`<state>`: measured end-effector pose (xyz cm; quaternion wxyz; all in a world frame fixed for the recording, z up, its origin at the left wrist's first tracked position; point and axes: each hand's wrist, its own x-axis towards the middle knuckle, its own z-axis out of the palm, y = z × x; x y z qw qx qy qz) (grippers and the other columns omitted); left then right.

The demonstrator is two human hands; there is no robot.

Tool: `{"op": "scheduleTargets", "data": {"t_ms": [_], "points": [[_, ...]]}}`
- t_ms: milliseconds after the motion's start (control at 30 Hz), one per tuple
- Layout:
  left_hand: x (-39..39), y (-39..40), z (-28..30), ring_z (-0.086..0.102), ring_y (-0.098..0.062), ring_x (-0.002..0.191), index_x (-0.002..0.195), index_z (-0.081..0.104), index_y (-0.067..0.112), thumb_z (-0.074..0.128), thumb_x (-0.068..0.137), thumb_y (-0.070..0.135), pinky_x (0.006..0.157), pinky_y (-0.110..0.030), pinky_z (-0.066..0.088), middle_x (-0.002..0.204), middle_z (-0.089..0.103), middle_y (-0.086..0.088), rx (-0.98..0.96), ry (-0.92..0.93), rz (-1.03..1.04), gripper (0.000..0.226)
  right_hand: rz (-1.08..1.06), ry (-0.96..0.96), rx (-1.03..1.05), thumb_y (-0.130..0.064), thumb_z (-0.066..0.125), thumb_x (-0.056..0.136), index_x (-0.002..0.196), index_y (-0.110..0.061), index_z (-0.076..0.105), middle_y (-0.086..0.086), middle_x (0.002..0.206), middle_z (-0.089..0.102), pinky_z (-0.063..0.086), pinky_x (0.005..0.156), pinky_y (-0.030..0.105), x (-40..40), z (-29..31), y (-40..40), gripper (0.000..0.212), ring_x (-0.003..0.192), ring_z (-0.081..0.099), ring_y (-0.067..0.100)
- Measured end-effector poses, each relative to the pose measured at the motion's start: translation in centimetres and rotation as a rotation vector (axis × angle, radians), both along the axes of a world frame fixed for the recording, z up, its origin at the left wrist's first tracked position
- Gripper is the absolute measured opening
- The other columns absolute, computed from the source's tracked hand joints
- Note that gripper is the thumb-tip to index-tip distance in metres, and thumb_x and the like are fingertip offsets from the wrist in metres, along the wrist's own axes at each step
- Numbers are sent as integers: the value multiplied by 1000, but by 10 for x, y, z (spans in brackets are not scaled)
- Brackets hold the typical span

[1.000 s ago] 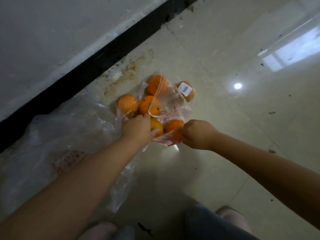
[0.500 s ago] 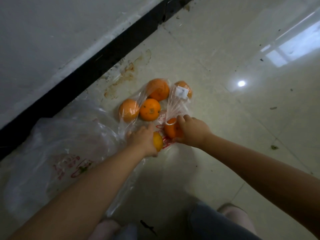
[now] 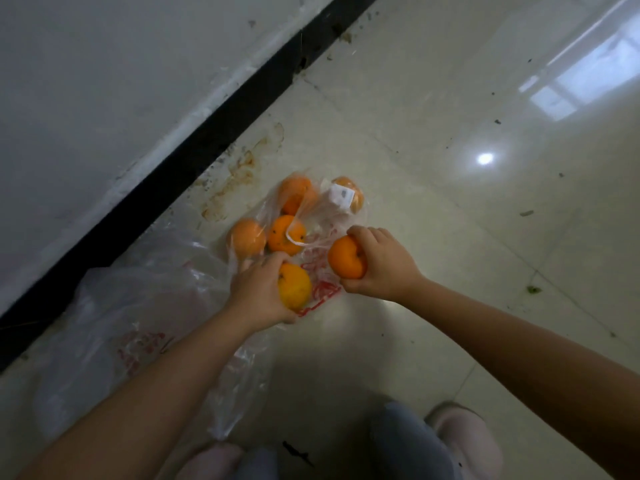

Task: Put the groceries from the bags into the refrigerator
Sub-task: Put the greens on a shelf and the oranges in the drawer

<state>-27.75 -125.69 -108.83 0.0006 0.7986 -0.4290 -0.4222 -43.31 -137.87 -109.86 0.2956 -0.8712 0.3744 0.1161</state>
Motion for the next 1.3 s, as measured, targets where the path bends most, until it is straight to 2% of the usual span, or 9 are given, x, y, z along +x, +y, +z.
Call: {"op": "scheduleTargets", "data": {"t_ms": [200,300,400,500,700,900,1000,1200,1300], "points": [[-15,-14,135,35,-25,127,133,41,20,86,58,39,100,-34,34,135,46,-1,-156,40,58,89,-128,-99,44,-24,78,67,128,-8,44,14,124,53,28,81,21,-23,133,-8,72,113,48,28],[-28,-30,221,37,-25,126,133,41,21,84,60,40,100,-33,34,136,46,0,-243,2,73,86,-192,-135,94,-21,78,67,127,-8,43,13,126,51,29,81,23,-34,225,-15,71,114,46,26],[-43,-48,311,36,-26,127,135,37,22,81,67,34,95,-35,39,138,43,0,-286,24,72,83,-275,-172,97,-31,73,59,125,-6,44,13,124,50,31,80,26,-52,324,-20,77,106,44,21],[-63,-70,404,36,-24,124,132,38,23,81,67,27,85,-32,37,131,46,0,-332,49,-29,77,-382,-230,41,-32,65,53,123,-4,46,15,120,50,31,78,27,-79,424,-26,78,99,40,17],[-129,-120,583,34,-24,125,134,37,22,77,68,22,88,-30,37,135,44,0,-442,33,-351,77,-498,-304,-140,-16,80,64,127,-5,43,14,127,48,31,84,25,-157,608,-35,74,113,43,26],[-248,-157,742,37,-25,125,134,37,23,78,68,22,93,-36,43,134,44,-3,-645,21,-623,77,-733,-324,-417,-19,78,66,131,-11,41,11,129,47,30,86,24,-278,765,-11,76,117,43,26],[-327,-164,802,34,-26,126,135,38,22,78,68,20,94,-37,42,134,45,-3,-740,33,-777,78,-870,-333,-543,-17,78,65,129,-10,43,13,126,49,37,87,30,-354,828,14,74,114,47,26],[-501,-160,883,42,-26,119,128,45,23,80,63,25,92,-34,41,129,51,-3,-954,93,-1018,73,-1030,-250,-718,-20,79,66,126,-10,45,10,125,51,36,84,26,-519,917,70,70,113,50,25],[-598,-157,919,43,-25,119,128,45,23,79,64,26,95,-35,41,129,51,-3,-1059,139,-1086,72,-1111,-294,-728,-20,78,70,124,-13,42,3,117,46,38,80,26,-606,955,91,65,104,46,17]]}}
